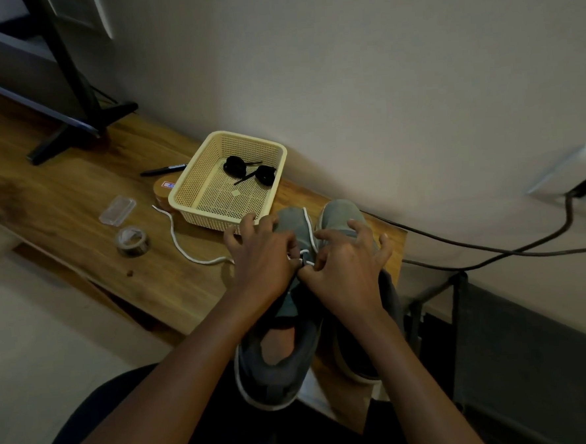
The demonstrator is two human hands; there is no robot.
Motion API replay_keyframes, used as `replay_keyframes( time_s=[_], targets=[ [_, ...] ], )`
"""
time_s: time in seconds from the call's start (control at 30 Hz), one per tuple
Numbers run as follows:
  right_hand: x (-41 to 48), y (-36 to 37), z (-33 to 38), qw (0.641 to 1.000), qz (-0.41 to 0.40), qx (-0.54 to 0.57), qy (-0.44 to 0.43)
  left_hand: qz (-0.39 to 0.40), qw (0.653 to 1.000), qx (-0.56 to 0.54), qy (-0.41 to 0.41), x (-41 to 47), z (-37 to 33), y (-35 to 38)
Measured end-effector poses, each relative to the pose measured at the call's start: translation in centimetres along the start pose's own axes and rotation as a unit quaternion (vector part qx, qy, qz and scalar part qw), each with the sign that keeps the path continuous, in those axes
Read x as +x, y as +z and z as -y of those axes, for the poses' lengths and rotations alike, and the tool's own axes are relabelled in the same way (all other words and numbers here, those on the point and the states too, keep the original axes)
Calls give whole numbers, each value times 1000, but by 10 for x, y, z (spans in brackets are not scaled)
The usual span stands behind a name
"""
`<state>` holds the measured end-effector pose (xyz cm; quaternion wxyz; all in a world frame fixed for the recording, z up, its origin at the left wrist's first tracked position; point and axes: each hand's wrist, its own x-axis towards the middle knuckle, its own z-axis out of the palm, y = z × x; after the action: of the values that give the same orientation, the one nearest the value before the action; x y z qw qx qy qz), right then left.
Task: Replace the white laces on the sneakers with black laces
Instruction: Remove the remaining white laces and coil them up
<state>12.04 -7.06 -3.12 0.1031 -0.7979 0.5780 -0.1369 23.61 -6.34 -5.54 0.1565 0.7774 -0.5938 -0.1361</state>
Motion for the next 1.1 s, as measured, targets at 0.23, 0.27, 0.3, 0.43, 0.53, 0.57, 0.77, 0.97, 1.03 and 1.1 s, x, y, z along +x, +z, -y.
replay_keyframes(
  time_s=[0.23, 0.27, 0.3, 0.43, 0.53, 0.57, 0.77, 0.97, 1.03, 1.1],
  targets=[
    [-1, -3, -3, 1000, -4, 22, 18, -51, 990, -129, -31, 0, 1, 3],
    [-1, -4, -3, 1000, -2, 20, 20, -71, 982, -167, -43, 2, 1, 2],
    [0, -4, -4, 1000, -1, 20, 22, -92, 973, -203, -57, 3, 1, 1],
    [0, -4, -3, 999, 6, 20, 26, -106, 954, -265, -89, 7, 1, -7],
    [0, -6, -3, 999, 12, 19, 26, -33, 974, -221, -43, 5, 2, -8],
    [-1, -6, -2, 999, 11, 18, 24, -14, 982, -185, -18, 4, 2, -8],
    [0, -7, -2, 999, 13, 22, 22, 2, 999, -30, 32, 0, 4, -4],
    [2, 0, -4, 999, 11, 24, 25, 46, 998, 32, 38, 0, 1, -7],
    [2, 0, -5, 999, 7, 34, 27, 56, 997, 46, 34, 0, 0, -8],
    [2, -2, -5, 999, 10, 40, 29, 50, 997, 55, 31, 0, 0, -8]
  ],
)
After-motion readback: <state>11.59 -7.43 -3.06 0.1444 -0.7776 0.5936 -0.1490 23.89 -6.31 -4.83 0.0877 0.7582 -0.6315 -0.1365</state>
